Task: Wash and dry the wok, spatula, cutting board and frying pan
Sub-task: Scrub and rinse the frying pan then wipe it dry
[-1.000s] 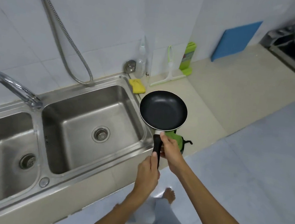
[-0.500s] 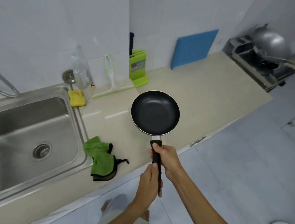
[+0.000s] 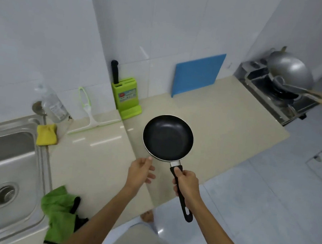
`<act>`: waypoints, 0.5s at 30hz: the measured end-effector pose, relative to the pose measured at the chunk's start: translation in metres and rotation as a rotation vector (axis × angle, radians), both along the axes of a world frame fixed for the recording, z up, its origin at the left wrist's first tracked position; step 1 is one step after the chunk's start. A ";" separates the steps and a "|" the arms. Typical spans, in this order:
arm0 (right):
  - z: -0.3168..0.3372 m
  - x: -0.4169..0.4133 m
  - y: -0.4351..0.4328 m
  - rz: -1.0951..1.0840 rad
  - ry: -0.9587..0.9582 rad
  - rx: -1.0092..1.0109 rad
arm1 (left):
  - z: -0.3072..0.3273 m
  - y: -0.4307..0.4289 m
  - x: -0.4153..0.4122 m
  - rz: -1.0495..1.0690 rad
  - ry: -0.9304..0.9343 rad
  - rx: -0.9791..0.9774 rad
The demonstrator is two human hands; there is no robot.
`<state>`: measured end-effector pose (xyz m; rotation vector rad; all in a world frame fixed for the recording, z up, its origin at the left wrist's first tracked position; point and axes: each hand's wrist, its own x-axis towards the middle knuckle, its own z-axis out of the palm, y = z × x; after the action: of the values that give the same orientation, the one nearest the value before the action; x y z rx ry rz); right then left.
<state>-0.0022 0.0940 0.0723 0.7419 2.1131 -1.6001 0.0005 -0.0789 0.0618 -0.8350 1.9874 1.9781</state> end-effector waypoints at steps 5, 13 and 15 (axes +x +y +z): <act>-0.008 -0.049 0.030 0.136 0.023 0.123 | -0.016 0.020 -0.059 0.079 -0.049 0.018; -0.039 -0.125 0.045 0.446 0.056 0.312 | -0.036 0.036 -0.114 0.149 -0.162 -0.013; -0.045 -0.146 0.047 0.489 0.056 0.317 | -0.041 0.040 -0.125 0.196 -0.186 0.005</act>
<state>-0.1478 0.1407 0.0270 0.2327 2.3817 -1.0538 -0.1247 -0.0389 0.0212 -1.2064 1.8569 1.9230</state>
